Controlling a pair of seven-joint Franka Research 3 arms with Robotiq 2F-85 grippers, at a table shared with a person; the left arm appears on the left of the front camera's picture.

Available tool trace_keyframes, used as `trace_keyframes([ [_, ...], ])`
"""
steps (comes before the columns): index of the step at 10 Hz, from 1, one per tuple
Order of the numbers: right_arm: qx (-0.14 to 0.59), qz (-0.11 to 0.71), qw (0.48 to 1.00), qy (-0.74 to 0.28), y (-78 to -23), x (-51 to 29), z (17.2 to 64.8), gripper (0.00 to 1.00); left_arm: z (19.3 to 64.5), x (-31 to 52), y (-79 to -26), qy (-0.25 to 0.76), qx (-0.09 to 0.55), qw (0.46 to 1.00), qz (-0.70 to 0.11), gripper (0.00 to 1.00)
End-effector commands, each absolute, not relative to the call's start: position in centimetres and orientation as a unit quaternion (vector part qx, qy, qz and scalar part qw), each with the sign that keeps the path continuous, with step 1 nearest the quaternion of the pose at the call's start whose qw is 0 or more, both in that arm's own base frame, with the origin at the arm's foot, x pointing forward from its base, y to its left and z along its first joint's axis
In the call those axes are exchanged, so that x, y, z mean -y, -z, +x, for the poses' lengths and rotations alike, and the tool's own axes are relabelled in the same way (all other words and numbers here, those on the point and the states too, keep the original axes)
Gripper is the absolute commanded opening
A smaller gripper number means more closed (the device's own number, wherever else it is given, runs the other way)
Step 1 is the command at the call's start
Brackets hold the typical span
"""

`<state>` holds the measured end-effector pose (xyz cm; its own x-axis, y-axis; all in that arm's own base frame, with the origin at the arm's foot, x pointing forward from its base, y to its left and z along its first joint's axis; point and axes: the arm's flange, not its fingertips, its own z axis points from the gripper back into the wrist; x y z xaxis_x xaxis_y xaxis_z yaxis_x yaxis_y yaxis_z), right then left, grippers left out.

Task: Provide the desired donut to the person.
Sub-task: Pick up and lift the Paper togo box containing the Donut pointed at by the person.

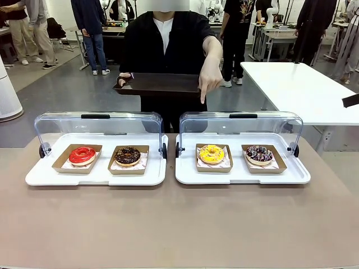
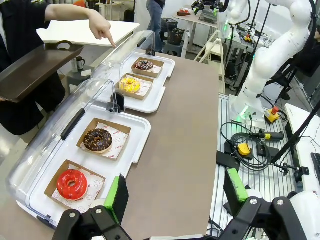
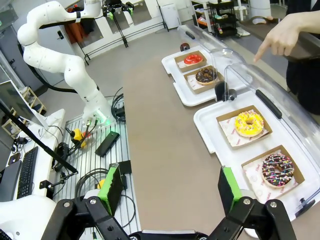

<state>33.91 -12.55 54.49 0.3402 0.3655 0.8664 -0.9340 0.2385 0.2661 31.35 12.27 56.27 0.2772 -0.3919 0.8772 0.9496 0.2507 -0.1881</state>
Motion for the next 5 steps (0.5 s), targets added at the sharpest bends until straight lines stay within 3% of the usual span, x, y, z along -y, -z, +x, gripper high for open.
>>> trace_keyframes([
  [1,0.348,0.415,0.703,-0.461,-54.6,12.5,33.88,1.0,31.38,-12.32,-56.36,0.479,0.367,0.699,-0.383,1.0],
  [5,0.348,0.415,0.703,-0.461,-54.6,12.5,33.88,1.0,31.38,-12.32,-56.36,0.479,0.367,0.699,-0.383,1.0],
])
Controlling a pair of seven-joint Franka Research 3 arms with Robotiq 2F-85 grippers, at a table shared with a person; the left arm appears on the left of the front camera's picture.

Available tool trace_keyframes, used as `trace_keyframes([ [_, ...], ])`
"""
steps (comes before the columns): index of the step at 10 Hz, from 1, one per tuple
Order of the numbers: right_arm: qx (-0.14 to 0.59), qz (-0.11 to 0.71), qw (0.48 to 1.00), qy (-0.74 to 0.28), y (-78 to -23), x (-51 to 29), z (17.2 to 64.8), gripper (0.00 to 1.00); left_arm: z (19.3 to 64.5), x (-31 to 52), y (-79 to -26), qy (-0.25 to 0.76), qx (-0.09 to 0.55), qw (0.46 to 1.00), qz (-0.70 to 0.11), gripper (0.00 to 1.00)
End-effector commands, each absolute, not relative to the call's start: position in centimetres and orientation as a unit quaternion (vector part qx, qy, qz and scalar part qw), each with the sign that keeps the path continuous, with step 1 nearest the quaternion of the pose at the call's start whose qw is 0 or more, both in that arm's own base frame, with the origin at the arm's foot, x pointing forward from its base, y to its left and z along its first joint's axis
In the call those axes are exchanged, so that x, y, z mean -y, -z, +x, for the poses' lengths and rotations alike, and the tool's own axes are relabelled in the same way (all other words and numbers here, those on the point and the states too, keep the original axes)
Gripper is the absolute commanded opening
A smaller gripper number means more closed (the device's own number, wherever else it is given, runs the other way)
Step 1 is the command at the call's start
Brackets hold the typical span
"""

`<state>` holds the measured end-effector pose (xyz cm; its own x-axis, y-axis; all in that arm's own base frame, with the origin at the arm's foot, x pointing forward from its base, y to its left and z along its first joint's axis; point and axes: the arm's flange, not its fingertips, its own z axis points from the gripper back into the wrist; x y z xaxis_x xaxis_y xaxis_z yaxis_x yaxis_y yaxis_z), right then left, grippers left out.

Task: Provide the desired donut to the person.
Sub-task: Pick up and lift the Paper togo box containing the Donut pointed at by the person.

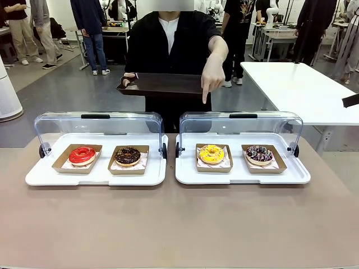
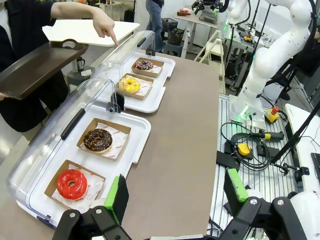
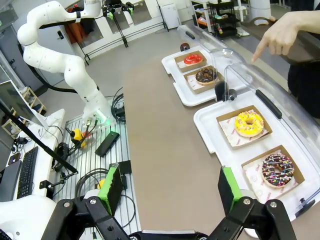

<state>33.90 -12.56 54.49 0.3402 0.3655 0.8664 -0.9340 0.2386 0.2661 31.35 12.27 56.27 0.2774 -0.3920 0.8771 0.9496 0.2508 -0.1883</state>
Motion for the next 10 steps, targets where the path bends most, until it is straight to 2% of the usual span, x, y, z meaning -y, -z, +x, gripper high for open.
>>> trace_keyframes([
  [1,0.348,0.415,0.703,-0.461,-54.6,12.5,33.9,1.0,31.4,-12.3,-56.4,0.479,0.367,0.699,-0.383,1.0],
  [4,0.345,0.412,0.707,-0.459,-54.5,12.6,33.9,1.0,31.4,-12.3,-56.4,0.479,0.367,0.699,-0.383,1.0],
  [8,0.247,0.353,0.735,-0.523,-55.3,2.1,37.5,1.0,31.4,-12.3,-56.4,0.479,0.367,0.699,-0.383,1.0],
  [10,0.184,0.31,0.753,-0.55,-53.7,-4.1,39.4,1.0,31.4,-12.3,-56.4,0.479,0.367,0.699,-0.383,1.0],
])
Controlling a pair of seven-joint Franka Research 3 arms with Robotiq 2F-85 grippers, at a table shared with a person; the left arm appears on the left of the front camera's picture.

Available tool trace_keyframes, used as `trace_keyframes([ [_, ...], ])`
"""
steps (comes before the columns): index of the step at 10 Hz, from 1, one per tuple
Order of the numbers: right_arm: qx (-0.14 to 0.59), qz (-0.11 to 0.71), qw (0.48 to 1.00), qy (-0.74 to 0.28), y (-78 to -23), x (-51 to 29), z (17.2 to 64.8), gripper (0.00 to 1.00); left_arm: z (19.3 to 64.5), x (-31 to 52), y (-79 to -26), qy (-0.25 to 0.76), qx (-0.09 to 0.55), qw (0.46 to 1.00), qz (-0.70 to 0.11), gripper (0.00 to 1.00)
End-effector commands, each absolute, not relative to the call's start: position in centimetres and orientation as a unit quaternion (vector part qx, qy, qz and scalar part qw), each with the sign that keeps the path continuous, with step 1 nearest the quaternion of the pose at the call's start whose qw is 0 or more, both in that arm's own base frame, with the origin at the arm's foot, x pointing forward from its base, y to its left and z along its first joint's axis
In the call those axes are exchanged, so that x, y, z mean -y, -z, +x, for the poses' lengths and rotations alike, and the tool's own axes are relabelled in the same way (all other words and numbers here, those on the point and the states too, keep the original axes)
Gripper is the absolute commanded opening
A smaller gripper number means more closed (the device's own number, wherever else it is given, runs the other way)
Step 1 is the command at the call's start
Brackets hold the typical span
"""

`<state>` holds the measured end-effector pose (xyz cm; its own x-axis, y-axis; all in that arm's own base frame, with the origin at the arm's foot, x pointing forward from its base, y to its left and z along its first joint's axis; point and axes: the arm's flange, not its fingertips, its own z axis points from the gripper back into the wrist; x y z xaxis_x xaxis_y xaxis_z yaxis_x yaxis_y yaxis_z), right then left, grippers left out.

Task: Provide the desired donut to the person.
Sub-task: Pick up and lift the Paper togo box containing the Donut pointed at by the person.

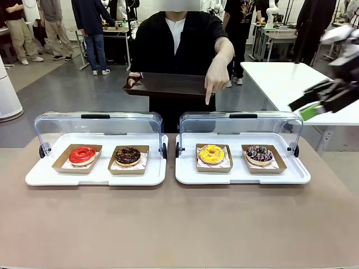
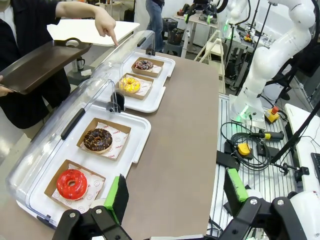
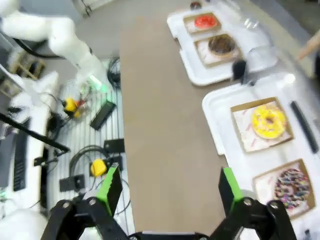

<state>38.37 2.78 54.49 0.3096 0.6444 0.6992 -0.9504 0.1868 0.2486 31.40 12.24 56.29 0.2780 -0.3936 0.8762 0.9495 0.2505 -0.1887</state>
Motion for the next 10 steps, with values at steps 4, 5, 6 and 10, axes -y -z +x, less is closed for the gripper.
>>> trace_keyframes([
  [4,0.088,0.221,0.768,-0.595,-47.1,-10.8,40.7,1.0,31.4,-12.3,-56.4,0.479,0.367,0.699,-0.383,1.0],
  [5,0.073,0.202,0.764,-0.608,-45.6,-11.5,40.3,1.0,31.4,-12.3,-56.4,0.479,0.367,0.699,-0.383,1.0],
  [6,0.069,0.177,0.76,-0.622,-44.3,-12.1,39.8,1.0,31.4,-12.3,-56.4,0.479,0.367,0.699,-0.383,1.0],
  [10,0.073,0.211,0.753,-0.619,-45.0,-11.9,40.1,1.0,31.4,-12.3,-56.4,0.479,0.367,0.699,-0.383,1.0],
])
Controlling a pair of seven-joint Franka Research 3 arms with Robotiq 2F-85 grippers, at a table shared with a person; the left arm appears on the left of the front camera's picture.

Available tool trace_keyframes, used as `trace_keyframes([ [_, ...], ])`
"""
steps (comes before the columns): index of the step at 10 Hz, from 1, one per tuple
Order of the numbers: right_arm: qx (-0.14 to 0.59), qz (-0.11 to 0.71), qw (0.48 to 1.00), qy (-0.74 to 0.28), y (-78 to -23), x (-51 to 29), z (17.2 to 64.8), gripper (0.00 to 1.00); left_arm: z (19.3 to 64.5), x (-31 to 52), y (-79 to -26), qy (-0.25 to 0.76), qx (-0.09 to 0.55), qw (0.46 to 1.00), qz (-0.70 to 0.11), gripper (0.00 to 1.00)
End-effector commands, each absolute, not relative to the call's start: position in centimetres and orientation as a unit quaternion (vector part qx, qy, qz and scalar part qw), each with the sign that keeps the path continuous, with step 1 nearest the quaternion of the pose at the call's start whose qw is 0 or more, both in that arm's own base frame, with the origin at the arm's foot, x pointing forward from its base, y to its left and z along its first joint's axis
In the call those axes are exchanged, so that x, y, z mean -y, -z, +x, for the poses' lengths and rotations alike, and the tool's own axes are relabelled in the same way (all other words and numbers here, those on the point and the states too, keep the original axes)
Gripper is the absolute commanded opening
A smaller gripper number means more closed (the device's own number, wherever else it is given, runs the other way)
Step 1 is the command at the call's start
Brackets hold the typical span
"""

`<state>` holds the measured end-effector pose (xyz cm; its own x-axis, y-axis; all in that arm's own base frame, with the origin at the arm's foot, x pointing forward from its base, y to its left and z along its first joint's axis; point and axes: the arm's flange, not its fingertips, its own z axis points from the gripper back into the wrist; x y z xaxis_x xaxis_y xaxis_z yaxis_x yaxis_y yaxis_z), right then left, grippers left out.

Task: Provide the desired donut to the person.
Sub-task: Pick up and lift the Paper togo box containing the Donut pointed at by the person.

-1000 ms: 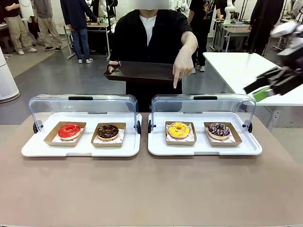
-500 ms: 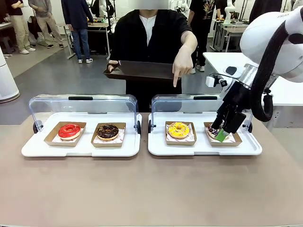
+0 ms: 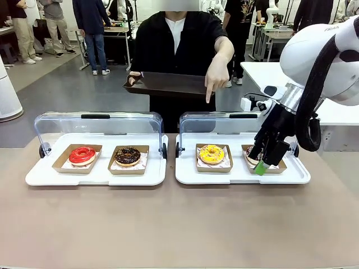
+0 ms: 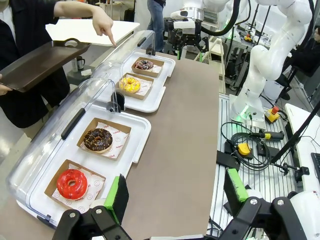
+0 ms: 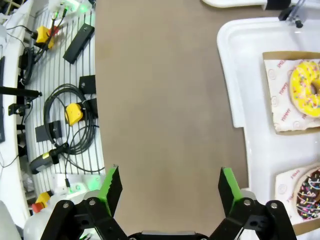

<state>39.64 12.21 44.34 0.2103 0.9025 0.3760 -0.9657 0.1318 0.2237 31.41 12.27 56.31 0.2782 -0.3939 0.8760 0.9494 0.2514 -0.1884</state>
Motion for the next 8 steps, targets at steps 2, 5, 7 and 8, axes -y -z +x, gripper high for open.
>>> trace_keyframes([
  [2,0.073,0.211,0.753,-0.619,-45.0,-11.9,40.1,1.0,31.4,-12.3,-56.4,0.479,0.367,0.699,-0.383,1.0],
  [5,0.073,0.211,0.753,-0.619,-45.0,-11.9,40.1,1.0,31.4,-12.3,-56.4,0.479,0.367,0.699,-0.383,1.0],
  [7,0.088,0.147,0.759,-0.628,-45.2,-13.2,39.5,1.0,31.4,-12.3,-56.4,0.479,0.367,0.699,-0.383,1.0],
  [8,0.077,0.112,0.748,-0.649,-45.3,-14.9,39.4,1.0,31.4,-12.3,-56.4,0.479,0.367,0.699,-0.383,1.0],
])
